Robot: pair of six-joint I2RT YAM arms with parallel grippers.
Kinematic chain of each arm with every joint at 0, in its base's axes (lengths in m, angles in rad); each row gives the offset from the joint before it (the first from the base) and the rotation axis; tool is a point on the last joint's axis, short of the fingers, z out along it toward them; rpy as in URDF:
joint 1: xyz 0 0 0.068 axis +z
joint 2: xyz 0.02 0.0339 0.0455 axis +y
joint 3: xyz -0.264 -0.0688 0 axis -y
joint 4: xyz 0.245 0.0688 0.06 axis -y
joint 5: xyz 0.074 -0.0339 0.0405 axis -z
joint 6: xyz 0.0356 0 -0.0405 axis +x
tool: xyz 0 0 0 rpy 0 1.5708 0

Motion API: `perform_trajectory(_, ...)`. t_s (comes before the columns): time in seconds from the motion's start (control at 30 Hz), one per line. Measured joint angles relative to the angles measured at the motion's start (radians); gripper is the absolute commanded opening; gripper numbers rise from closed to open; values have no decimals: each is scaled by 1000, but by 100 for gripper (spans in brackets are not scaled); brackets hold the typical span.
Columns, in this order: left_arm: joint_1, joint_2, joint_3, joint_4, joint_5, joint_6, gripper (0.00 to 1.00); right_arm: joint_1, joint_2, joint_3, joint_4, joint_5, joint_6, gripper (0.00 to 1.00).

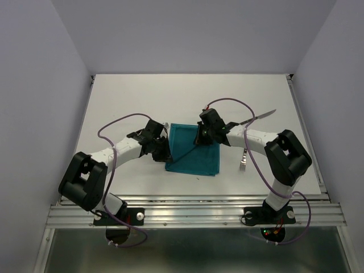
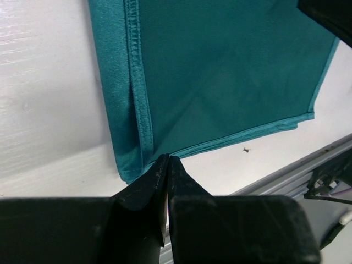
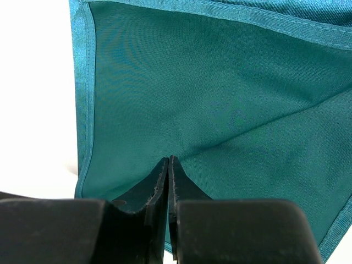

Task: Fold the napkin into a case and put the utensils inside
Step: Smooth out the upper triangle-folded napkin at the center of the board.

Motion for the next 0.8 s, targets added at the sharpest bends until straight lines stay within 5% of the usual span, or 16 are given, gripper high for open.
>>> perform_trajectory(0.8, 0, 68, -11, 19, -91, 21, 12, 2, 68, 52, -2, -41, -30, 7)
